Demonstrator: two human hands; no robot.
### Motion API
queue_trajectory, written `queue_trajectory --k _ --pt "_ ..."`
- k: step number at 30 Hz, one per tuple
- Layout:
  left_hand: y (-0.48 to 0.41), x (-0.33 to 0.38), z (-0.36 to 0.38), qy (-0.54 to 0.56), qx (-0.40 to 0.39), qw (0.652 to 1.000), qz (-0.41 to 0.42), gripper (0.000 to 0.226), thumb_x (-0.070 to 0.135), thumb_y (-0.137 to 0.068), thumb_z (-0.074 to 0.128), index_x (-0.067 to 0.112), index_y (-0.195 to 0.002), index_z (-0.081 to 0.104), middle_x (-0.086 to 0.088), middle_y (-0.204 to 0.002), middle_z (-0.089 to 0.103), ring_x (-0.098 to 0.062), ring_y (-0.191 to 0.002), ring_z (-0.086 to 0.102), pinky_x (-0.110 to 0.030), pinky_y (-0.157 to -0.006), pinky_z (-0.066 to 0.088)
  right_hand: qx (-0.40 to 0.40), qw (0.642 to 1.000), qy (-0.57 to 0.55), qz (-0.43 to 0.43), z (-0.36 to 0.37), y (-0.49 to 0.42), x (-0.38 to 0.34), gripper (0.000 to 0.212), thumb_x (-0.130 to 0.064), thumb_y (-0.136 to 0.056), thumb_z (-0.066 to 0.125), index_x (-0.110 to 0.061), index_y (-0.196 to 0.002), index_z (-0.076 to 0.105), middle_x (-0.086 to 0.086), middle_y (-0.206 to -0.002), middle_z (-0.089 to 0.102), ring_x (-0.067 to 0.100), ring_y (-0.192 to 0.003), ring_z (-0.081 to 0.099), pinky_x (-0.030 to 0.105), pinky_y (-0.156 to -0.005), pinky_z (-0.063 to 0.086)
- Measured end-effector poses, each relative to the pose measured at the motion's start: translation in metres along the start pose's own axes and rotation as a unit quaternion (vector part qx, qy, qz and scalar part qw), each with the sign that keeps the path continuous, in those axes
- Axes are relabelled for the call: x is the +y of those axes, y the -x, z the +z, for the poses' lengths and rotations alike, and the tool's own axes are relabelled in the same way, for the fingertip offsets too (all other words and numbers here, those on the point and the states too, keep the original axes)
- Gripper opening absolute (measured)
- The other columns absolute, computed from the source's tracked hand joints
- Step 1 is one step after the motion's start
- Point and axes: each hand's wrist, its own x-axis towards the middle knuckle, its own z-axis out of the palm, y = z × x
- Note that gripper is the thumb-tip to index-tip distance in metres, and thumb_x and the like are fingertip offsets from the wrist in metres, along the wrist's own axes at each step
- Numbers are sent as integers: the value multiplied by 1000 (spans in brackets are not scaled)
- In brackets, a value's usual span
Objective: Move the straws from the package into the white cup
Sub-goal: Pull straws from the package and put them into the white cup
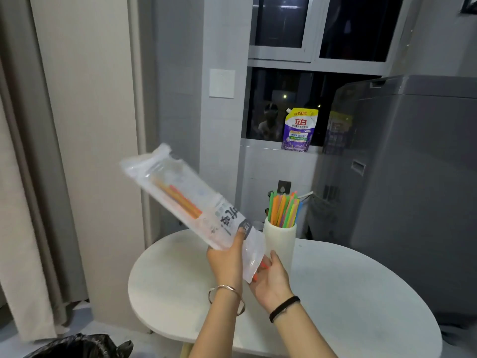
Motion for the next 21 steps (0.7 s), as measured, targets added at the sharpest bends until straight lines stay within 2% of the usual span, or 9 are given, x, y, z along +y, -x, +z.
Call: queue_trajectory --k 2,4,6,9,11,13,16,17,21 --pt "1 -2 4 -39 -20 999 25 34 16 -71 82 6 -102 71 -8 -99 75 -22 -89 71 -31 -79 56 17 1000 0 -3 -1 0 4 47 -36 -100 30 -6 -130 51 12 -103 62 25 -90 58 37 -85 46" --pt "2 -5 6 -54 -28 997 39 32 16 -72 81 6 -101 71 -6 -98 76 -20 -89 72 -30 -77 57 22 1000 13 -17 1 1 7 46 -35 -100 33 -5 -129 52 15 -115 63 30 -103 59 40 -92 46" --pt "2 -8 5 -53 -17 997 46 25 17 -71 82 12 -93 71 -3 -94 76 -15 -84 72 -25 -70 56 22 997 54 -41 1 4 10 40 -34 -98 38 -10 -123 58 13 -116 65 28 -106 60 39 -87 50" --pt "-2 -6 0 -30 18 999 27 23 16 -71 82 15 -91 69 -2 -93 74 -15 -82 70 -25 -70 54 16 967 230 -111 -1 7 10 28 -33 -96 41 -20 -106 64 1 -99 71 18 -88 65 28 -63 53" --pt "-6 -4 -6 1 37 999 1 30 16 -73 81 12 -99 68 -3 -95 72 -17 -83 68 -28 -76 52 19 930 331 -156 -4 6 9 23 -26 -97 39 -13 -99 58 6 -88 65 16 -70 59 22 -52 45" --pt "-11 -3 -13 35 55 998 -22 32 17 -74 80 13 -102 66 3 -92 70 -11 -79 66 -26 -72 51 5 908 380 -178 -7 6 7 16 -22 -96 44 -12 -88 53 4 -72 57 10 -52 49 17 -43 37" --pt "-16 -5 -20 77 66 993 -66 28 16 -77 77 15 -102 63 5 -93 68 -6 -74 63 -23 -60 48 -41 887 414 -199 -9 6 6 16 -21 -94 52 -14 -80 52 -1 -66 56 0 -42 46 12 -42 35" --pt "-16 -5 -21 86 66 990 -86 29 16 -79 76 14 -105 62 2 -97 68 -8 -74 63 -24 -61 49 -51 881 423 -207 -9 6 6 16 -21 -94 53 -14 -79 53 -1 -67 58 0 -44 47 12 -43 35" --pt "-19 -2 -23 130 37 980 -147 42 17 -82 72 10 -121 59 -5 -115 66 -19 -86 65 -37 -86 53 -30 882 394 -257 -11 5 -7 15 -16 -92 56 -9 -79 54 6 -67 60 8 -48 45 15 -43 35"
